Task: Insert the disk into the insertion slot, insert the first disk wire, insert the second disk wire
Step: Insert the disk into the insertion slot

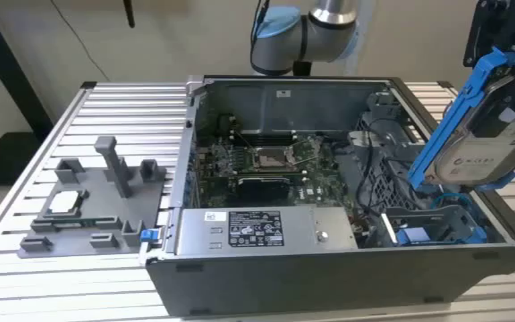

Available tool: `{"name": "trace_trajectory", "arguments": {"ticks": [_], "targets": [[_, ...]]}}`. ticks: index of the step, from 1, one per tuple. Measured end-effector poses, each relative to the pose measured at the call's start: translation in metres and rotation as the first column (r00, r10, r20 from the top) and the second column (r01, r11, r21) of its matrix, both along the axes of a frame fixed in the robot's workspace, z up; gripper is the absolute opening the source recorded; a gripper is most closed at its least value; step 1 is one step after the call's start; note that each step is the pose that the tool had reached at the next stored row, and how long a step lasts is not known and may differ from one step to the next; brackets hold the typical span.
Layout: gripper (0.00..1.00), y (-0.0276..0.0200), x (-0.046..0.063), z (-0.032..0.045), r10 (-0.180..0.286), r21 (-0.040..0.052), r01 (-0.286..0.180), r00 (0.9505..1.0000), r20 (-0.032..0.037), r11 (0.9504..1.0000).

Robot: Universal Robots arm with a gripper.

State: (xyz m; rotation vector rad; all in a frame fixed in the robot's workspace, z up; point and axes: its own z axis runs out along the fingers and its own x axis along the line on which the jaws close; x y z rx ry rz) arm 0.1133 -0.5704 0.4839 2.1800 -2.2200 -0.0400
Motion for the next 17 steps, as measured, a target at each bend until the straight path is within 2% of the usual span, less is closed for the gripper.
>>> {"name": "trace_trajectory", "arguments": {"ticks": [9, 17], "targets": [[0.00, 0.0000, 0.0000, -0.0010, 0.000, 0.0000, 0.000, 1.0000, 0.0000, 1.0000], [0.00, -0.0001, 0.0000, -0.0080, 0.000, 0.0000, 0.000, 1.0000, 0.0012, 1.0000]]}}
